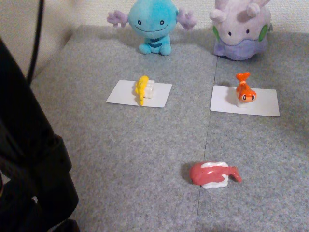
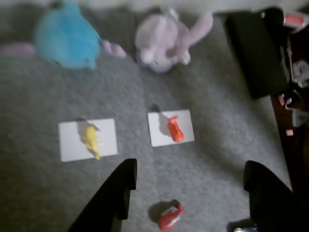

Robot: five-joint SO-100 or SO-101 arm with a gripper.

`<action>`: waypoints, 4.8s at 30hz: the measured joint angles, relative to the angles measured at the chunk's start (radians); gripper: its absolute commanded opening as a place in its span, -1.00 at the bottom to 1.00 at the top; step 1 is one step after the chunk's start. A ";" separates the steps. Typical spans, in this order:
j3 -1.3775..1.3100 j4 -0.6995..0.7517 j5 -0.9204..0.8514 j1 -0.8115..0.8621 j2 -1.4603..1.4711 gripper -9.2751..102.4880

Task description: Wooper wants to eat egg sudhi, and Goomy wants to eat shrimp sushi

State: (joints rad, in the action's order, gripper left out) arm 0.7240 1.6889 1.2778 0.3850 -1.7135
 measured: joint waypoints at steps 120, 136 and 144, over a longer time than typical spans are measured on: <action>2.387 -0.988 0.256 -0.557 -1.382 -0.78; 2.387 -0.988 0.256 -0.557 -1.382 -0.78; 2.387 -0.988 0.256 -0.557 -1.382 -0.78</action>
State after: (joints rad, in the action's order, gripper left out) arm 3.1109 0.7010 1.5340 -0.1718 -3.0956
